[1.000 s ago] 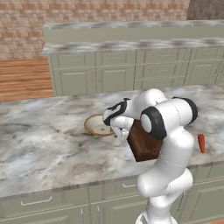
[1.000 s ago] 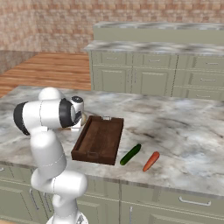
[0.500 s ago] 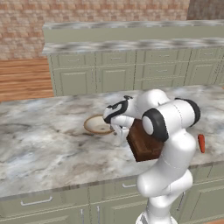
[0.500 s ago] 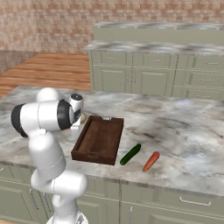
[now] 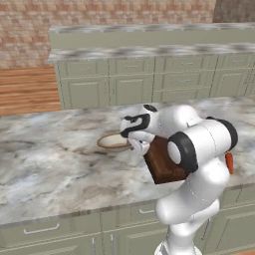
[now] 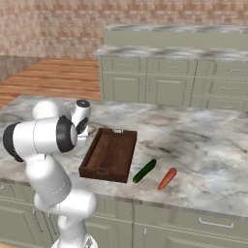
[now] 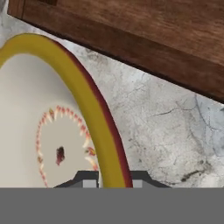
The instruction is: Place the two vegetables and bowl onto the tray for setting up a vegetable dip station.
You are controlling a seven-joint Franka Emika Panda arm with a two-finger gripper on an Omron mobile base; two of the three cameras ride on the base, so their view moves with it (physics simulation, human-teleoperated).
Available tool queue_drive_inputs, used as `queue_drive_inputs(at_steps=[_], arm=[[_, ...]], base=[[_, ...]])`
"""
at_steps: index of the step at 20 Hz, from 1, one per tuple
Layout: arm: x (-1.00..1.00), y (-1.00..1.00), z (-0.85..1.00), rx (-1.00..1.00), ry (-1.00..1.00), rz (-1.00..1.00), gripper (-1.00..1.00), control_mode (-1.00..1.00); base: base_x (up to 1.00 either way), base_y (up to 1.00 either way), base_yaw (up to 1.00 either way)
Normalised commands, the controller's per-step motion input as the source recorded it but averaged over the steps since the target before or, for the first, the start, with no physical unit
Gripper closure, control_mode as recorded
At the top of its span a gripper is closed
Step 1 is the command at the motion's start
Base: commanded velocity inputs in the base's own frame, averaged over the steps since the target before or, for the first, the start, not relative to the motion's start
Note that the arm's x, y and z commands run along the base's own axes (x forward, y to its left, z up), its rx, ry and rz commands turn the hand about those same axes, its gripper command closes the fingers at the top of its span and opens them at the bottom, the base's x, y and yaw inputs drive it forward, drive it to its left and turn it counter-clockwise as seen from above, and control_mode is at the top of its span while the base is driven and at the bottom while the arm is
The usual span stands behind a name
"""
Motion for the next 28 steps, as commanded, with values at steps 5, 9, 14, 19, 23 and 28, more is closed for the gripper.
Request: queue_drive_inputs(at_steps=[5, 9, 14, 19, 23, 28], arm=[[-0.29, -0.13, 0.23, 0.02, -0.04, 0.08, 1.0, -1.0], [-0.29, -0.14, 0.25, 0.03, -0.09, 0.09, 1.0, -1.0], [-0.28, -0.19, 0.25, 0.03, -0.11, 0.13, 1.0, -1.0], [-0.28, -0.24, 0.29, 0.01, -0.05, 0.12, 1.0, -1.0], [-0.2, -0.27, 0.24, 0.01, 0.0, 0.09, 1.0, -1.0], [-0.13, -0.27, 0.23, 0.01, 0.01, 0.08, 1.0, -1.0]], base=[[0.0, 0.0, 0.0], [0.0, 0.0, 0.0], [0.0, 0.0, 0.0], [0.0, 0.0, 0.0], [0.0, 0.0, 0.0], [0.0, 0.0, 0.0]])
